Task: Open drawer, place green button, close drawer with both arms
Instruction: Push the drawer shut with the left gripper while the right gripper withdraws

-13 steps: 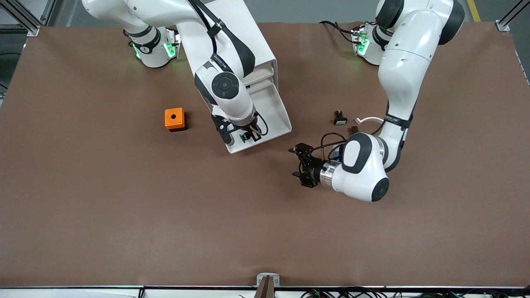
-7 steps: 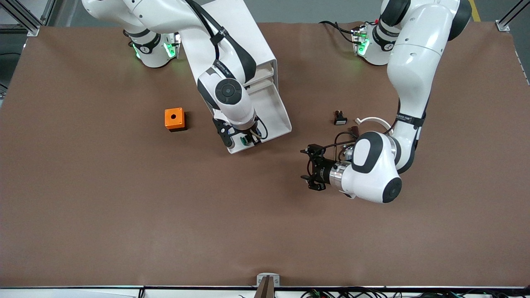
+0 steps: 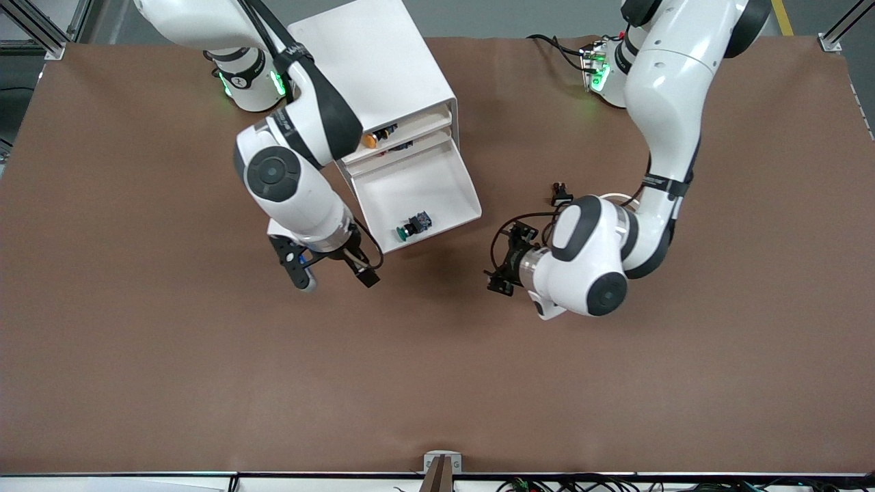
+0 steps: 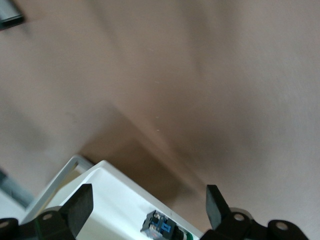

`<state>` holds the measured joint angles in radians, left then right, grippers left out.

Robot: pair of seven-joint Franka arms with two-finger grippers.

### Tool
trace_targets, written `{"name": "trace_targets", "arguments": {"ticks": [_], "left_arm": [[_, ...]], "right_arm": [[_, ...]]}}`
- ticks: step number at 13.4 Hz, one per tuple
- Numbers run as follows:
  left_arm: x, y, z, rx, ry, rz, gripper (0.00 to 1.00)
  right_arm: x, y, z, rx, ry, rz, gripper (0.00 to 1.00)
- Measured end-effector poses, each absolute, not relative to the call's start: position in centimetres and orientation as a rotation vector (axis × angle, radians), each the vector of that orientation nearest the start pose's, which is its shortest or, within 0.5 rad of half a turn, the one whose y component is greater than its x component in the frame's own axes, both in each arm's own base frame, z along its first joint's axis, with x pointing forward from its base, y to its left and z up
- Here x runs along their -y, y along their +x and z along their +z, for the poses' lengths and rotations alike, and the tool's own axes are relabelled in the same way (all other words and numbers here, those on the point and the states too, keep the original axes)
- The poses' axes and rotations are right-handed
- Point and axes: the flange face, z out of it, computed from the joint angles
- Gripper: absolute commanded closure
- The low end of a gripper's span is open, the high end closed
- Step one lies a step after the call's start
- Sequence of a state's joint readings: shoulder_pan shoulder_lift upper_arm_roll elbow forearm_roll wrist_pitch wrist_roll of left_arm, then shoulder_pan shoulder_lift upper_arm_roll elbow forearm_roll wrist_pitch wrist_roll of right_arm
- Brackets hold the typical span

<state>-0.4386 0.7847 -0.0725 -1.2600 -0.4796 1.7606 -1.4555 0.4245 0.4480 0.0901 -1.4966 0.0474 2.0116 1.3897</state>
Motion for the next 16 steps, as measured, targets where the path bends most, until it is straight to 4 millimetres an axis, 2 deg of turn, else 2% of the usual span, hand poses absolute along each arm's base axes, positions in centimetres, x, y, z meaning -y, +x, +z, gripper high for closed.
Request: {"name": "trace_targets", "arguments": {"ticks": [1, 3, 5, 7, 10, 13, 14, 16], "left_arm": [[38.8, 61.1, 27.8, 1.501, -2.714, 0.866, 0.01], [40.4, 60.7, 27.3, 1.246, -2.932, 0.790, 0.01], [42.0, 60.1, 26.7, 1.040, -3.070, 0.705, 0.01], [44.3, 58.6, 25.3, 0.828, -3.174, 0.622, 0.01], [48.9, 54.2, 21.9, 0.646, -3.232, 0.516, 0.01], [49.6, 52.6, 20.5, 0.584, -3.212, 0.508, 0.01], [49.8, 52.1, 20.1, 0.572, -3.207, 0.518, 0.01], [50.8, 50.5, 19.5, 0.534, -3.196, 0.544, 0.01]], "right_arm": [[-31.4, 61.6, 43.2, -1.257, -2.785, 0.040, 0.00], [-25.1, 63.7, 45.5, -1.066, -2.899, 0.077, 0.00], [-19.5, 64.5, 47.9, -0.893, -2.970, 0.102, 0.00], [-15.7, 64.1, 51.0, -0.756, -3.011, 0.091, 0.00], [-8.3, 63.2, 55.5, -0.481, -3.072, 0.047, 0.00], [-0.7, 61.5, 58.2, -0.258, -3.079, 0.053, 0.00], [0.8, 60.7, 58.8, -0.217, -3.077, 0.046, 0.00], [1.7, 59.2, 60.0, -0.192, -3.069, 0.026, 0.00]]}}
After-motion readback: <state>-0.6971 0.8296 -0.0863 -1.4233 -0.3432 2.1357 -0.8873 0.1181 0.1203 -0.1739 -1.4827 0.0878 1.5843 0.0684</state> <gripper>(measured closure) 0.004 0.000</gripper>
